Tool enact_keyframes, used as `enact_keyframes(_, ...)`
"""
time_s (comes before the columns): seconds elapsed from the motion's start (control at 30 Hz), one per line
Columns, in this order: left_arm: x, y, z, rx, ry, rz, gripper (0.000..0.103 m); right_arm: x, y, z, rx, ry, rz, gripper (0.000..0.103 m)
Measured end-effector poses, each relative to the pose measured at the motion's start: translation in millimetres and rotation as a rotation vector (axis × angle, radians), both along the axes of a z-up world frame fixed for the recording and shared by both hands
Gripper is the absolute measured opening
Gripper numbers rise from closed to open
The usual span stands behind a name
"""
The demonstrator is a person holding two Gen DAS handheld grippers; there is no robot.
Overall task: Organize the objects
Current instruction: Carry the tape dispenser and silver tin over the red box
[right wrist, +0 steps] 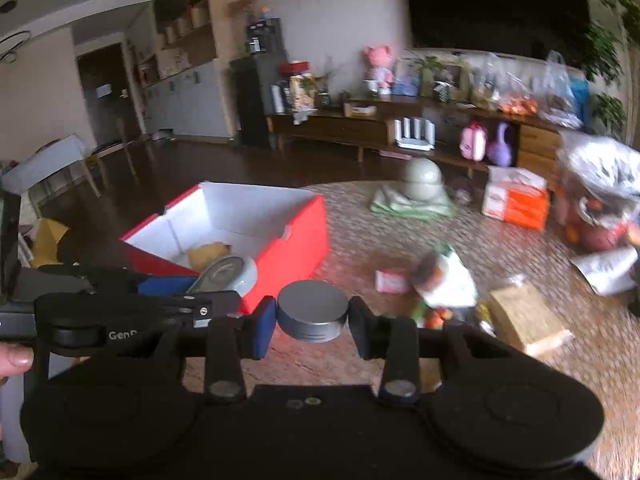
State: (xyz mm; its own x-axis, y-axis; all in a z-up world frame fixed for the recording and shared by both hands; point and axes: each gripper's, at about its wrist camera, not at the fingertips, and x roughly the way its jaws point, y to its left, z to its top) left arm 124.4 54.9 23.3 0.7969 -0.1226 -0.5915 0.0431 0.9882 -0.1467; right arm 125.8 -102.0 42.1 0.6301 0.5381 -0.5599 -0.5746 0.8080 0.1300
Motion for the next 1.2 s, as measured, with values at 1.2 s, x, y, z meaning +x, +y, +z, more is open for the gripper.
enact_keyframes(1.2,104.3,187.8,-6.5,0.188,0.133,0.137,0.046,107.6,200.2,-52.0,-0.246,0.071,0.181,0.038)
